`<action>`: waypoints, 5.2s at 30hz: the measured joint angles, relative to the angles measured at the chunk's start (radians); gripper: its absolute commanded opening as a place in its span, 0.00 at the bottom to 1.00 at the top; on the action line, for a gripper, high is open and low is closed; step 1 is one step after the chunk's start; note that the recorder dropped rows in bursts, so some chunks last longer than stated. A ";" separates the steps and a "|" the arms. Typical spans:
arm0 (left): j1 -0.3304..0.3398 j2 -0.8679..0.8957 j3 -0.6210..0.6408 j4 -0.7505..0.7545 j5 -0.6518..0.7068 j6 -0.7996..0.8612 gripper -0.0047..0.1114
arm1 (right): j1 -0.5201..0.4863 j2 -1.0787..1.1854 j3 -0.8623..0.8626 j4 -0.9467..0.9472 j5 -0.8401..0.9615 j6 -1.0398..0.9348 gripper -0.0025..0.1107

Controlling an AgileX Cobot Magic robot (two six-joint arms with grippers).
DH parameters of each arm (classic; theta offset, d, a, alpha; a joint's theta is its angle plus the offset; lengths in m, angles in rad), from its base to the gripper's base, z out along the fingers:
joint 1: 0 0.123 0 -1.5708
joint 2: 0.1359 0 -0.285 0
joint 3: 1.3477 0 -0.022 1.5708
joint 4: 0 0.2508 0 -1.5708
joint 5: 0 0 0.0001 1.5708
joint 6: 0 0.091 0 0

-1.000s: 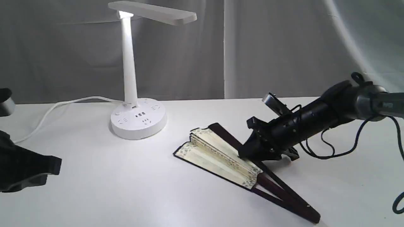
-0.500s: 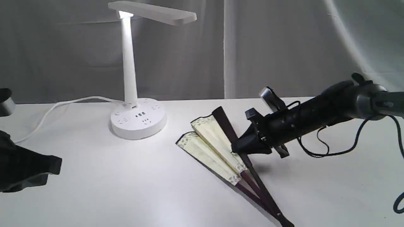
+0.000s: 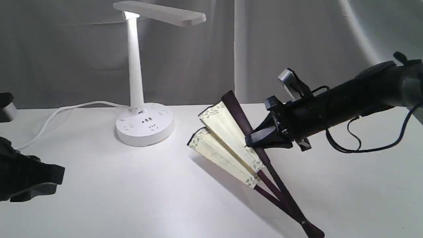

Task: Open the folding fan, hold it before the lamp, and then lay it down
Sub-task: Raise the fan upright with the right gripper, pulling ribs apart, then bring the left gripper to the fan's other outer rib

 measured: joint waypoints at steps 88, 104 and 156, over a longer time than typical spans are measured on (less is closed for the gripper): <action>-0.477 0.264 0.280 0.193 -1.311 -0.748 0.34 | 0.000 -0.397 0.553 0.302 -0.091 -0.300 0.02; -0.477 0.494 0.229 0.366 -1.424 -1.041 0.42 | 0.000 -0.397 0.553 0.302 -0.091 -0.304 0.02; -0.257 0.894 -0.127 0.742 -1.796 -1.797 0.47 | 0.000 -0.397 0.553 0.346 -0.198 -0.308 0.02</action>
